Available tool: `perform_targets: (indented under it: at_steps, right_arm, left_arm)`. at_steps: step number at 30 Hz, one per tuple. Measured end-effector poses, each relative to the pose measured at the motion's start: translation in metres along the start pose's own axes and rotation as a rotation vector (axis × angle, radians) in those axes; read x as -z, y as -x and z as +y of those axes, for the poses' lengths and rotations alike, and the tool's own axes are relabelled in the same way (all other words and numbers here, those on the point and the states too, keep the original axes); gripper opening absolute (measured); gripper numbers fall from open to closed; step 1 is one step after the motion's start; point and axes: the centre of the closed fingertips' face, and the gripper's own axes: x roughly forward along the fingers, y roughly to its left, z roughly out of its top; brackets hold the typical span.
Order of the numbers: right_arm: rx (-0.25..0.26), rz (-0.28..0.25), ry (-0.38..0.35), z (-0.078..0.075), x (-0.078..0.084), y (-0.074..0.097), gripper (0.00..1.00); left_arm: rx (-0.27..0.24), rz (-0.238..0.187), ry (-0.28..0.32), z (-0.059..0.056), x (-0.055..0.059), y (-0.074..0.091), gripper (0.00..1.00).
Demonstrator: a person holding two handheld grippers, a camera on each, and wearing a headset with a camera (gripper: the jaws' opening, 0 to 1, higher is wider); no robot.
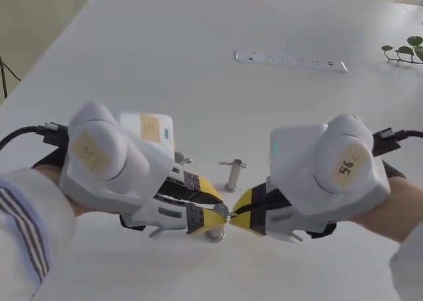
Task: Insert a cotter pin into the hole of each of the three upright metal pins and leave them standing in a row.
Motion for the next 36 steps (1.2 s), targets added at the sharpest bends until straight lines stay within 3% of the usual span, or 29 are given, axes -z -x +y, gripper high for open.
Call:
perform_targets:
  at_steps: [5,9,13,17,26,36]
  right_arm:
    - [-0.002,0.011,0.021,0.0,-0.001,0.0,0.0]
    - [0.0,-0.013,-0.002,-0.001,-0.001,0.001,0.0]
    - [-0.006,-0.033,-0.018,0.001,-0.001,0.006,0.08]
    - [-0.013,-0.049,-0.026,0.003,0.0,0.01,0.1]
    - [-0.005,-0.08,-0.078,0.0,-0.001,0.012,0.02]
    - [-0.022,-0.087,-0.045,0.0,-0.005,0.01,0.0]
  left_arm:
    - [0.0,0.003,0.001,0.001,0.0,0.0,0.1]
    - [0.001,0.002,0.003,0.001,0.0,0.0,0.1]
    - [0.001,0.003,0.0,0.001,0.0,0.0,0.1]
    - [-0.003,0.004,0.001,0.002,0.0,0.0,0.1]
    - [-0.008,0.005,-0.002,0.001,0.0,0.0,0.1]
    - [-0.012,0.008,-0.004,0.0,0.0,0.0,0.1]
